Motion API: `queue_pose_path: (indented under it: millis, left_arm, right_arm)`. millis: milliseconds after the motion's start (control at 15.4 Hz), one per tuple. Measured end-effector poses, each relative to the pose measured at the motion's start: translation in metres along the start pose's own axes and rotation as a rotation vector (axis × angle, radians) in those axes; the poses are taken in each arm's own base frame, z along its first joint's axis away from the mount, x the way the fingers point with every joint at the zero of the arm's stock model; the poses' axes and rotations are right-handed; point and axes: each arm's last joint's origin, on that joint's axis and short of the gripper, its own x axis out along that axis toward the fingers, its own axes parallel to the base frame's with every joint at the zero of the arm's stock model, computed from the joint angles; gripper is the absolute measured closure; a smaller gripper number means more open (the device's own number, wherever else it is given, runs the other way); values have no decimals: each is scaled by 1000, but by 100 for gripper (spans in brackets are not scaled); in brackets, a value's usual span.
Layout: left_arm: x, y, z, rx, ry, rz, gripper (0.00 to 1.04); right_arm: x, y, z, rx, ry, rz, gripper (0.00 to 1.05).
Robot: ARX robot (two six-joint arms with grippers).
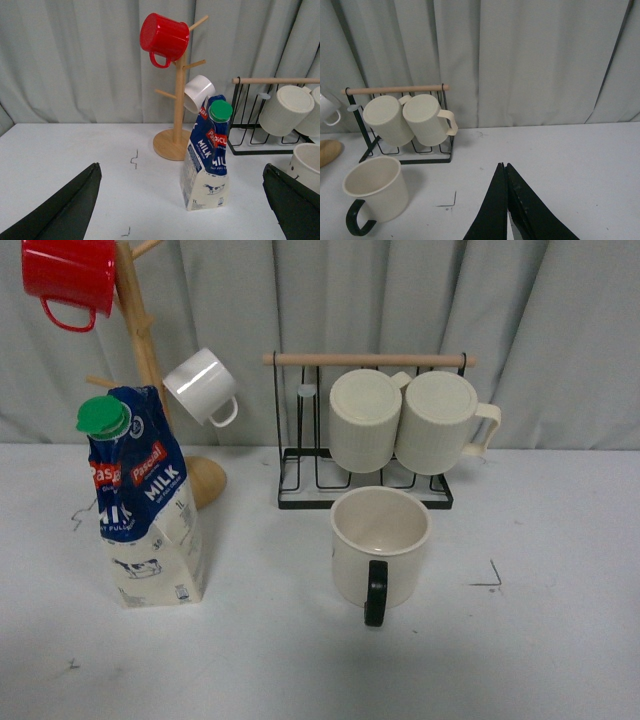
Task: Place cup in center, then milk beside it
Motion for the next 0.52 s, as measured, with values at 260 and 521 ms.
queue_pose_path:
  millis: [260, 521]
  left_arm:
    - [0, 0, 0, 0, 0, 0, 7]
    - [0, 0, 0, 0, 0, 0, 7]
  right_arm:
    - [-8, 0, -10, 0, -11, 1, 103]
    - [-15, 0, -9, 0, -18, 0, 103]
